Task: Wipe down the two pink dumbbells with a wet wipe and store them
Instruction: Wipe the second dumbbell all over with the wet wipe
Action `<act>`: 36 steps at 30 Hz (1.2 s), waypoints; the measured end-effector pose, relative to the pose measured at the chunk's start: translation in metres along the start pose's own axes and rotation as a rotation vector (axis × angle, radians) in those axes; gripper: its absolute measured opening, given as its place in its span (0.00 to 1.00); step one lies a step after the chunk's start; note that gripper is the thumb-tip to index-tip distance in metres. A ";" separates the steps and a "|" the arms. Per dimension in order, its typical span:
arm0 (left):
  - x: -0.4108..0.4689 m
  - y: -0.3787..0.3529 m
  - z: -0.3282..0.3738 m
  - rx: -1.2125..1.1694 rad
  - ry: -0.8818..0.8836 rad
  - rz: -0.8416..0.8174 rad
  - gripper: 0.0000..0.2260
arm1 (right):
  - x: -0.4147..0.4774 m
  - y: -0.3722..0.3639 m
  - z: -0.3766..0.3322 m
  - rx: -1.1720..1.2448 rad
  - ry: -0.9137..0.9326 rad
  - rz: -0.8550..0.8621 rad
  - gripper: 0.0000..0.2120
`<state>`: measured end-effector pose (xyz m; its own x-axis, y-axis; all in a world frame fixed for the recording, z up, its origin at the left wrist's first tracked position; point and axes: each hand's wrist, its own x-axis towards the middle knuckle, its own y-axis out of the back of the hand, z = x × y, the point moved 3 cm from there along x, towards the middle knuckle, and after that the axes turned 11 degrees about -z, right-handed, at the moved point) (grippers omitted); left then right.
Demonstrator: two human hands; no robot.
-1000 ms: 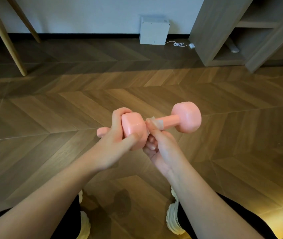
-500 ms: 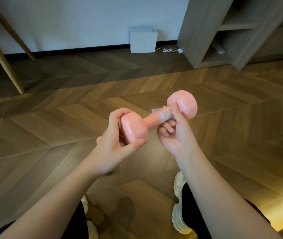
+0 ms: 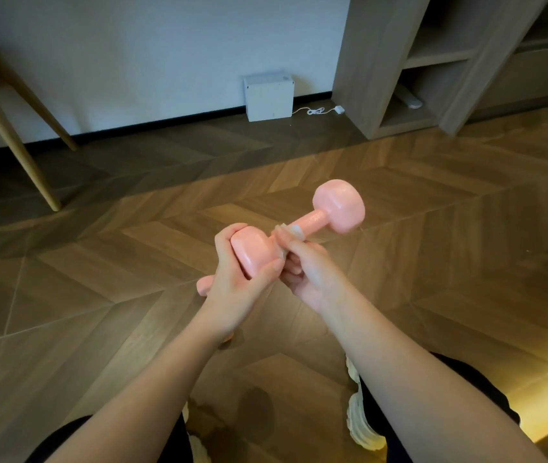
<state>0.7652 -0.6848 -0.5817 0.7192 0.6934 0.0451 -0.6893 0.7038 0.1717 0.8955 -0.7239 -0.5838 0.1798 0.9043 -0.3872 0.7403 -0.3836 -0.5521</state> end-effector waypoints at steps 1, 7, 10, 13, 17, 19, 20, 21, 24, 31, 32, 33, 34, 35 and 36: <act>0.000 0.000 0.000 -0.022 0.017 0.010 0.31 | 0.001 0.003 -0.006 0.048 0.025 0.027 0.08; 0.001 -0.001 -0.005 -0.050 0.041 0.015 0.28 | 0.004 0.025 -0.027 0.348 0.105 0.099 0.08; 0.004 0.006 -0.007 -0.053 0.064 0.048 0.26 | 0.002 0.023 -0.025 0.306 0.028 -0.050 0.08; 0.007 0.011 -0.005 -0.056 0.064 0.095 0.28 | 0.001 0.023 -0.026 0.194 -0.031 -0.127 0.04; 0.005 0.009 -0.001 -0.030 0.044 0.078 0.28 | 0.006 0.023 -0.022 0.163 0.009 -0.032 0.06; 0.004 0.006 -0.003 -0.042 0.049 0.052 0.28 | 0.006 0.022 -0.022 0.227 0.052 -0.001 0.08; 0.004 0.005 -0.003 -0.044 0.050 0.044 0.28 | 0.006 0.020 -0.021 0.261 0.058 0.017 0.09; 0.003 0.004 -0.003 -0.044 0.048 0.040 0.28 | 0.006 0.019 -0.019 0.292 0.051 0.039 0.10; 0.004 0.003 -0.004 -0.062 0.047 0.037 0.28 | 0.005 0.018 -0.017 0.317 0.023 0.105 0.13; 0.005 0.000 -0.004 -0.109 0.001 0.015 0.26 | 0.002 0.010 -0.009 -0.017 0.017 0.070 0.08; 0.005 0.000 -0.004 -0.125 -0.001 0.022 0.25 | 0.000 0.006 -0.004 -0.059 -0.013 0.042 0.08; 0.006 -0.001 -0.004 -0.128 0.005 0.026 0.24 | 0.000 0.003 0.001 -0.086 -0.041 0.024 0.07; 0.008 -0.001 -0.004 -0.124 0.014 0.027 0.24 | 0.000 0.001 0.004 -0.098 -0.061 0.021 0.07; 0.009 -0.002 -0.004 -0.120 0.023 0.029 0.24 | 0.002 0.001 0.004 -0.105 -0.070 0.033 0.07; 0.009 -0.001 -0.004 -0.112 0.029 0.033 0.24 | 0.003 0.002 0.001 -0.106 -0.063 0.054 0.07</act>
<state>0.7721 -0.6789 -0.5855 0.6945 0.7192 0.0205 -0.7189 0.6926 0.0591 0.8970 -0.7219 -0.5873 0.1833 0.8679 -0.4617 0.7954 -0.4069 -0.4492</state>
